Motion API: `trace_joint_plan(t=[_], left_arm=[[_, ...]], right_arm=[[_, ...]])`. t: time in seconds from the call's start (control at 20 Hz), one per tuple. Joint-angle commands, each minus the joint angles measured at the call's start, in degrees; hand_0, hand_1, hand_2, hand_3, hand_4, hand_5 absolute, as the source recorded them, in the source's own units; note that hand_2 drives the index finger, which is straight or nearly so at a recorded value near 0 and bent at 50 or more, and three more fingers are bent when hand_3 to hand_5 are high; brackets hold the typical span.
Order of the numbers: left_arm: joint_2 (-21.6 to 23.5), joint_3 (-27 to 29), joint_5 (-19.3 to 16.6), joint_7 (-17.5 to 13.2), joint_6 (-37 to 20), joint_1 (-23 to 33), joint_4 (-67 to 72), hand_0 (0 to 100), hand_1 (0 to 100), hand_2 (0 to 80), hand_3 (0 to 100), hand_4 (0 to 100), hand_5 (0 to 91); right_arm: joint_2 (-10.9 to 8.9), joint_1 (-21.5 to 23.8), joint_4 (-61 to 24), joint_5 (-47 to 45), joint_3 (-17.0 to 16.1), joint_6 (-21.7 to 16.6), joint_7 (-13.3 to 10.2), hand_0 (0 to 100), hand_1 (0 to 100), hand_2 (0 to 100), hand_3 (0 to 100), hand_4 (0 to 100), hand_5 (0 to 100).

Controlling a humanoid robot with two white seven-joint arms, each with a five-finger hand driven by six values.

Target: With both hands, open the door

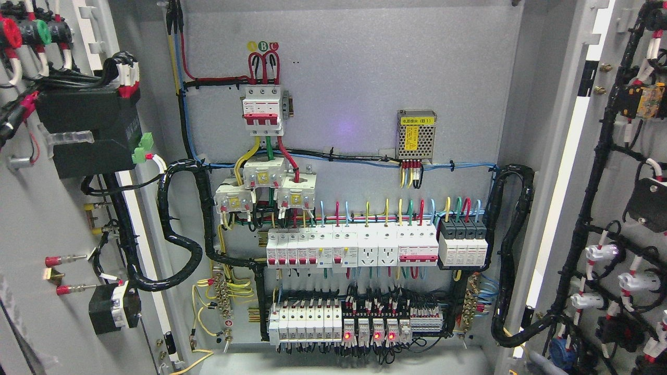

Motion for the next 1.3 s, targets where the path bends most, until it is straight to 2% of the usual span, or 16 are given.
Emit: trace_joint_plan(t=[0.0,0.3,0.4,0.8,0.95,1.05,1.25], left_arm=[[-3.8,4.9,0.2,0.1,-1.4,-0.2,-0.6,0,0,0.0,0,0,0.0],[-3.9,10.2,4.7,0.2,-1.4,0.5,-0.6,0,0,0.0,0,0,0.0],[-3.9,11.4,5.9,0.2,-1.4,0.6,-0.6,0,0,0.0,0,0,0.0],[-4.5,13.3,6.3,0.2,-2.5,0.6,-0.6,0,0,0.0,0,0,0.0],[-4.5,13.7,8.2,0.3,-2.4,0.8,-0.6,0,0,0.0,0,0,0.0],[-4.5,15.0,9.8,0.3,-2.3,1.6,-0.5,0,0,0.0,0,0,0.0],[-4.4,16.1,10.5,0.3,-2.3,2.7,-0.5,0,0,0.0,0,0,0.0]], right_arm=[[-0.84,1.2,-0.2,-2.5,-5.8,-0.3,0.2,19,0,0,0,0,0],[-1.1,2.3,-0.2,-3.1,-7.7,-0.3,0.4,19,0,0,0,0,0],[-1.8,2.4,-0.3,-3.1,-8.8,-0.4,0.4,19,0,0,0,0,0],[-1.9,3.3,-0.3,-4.5,-10.3,-0.3,0.4,19,0,0,0,0,0],[-1.98,3.6,-0.2,-9.6,-11.0,0.0,0.4,19,0,0,0,0,0],[-1.98,3.7,-0.2,-9.9,-11.7,0.0,0.4,19,0,0,0,0,0],[-1.9,5.5,-0.2,-10.0,-13.8,-0.2,0.4,19,0,0,0,0,0]])
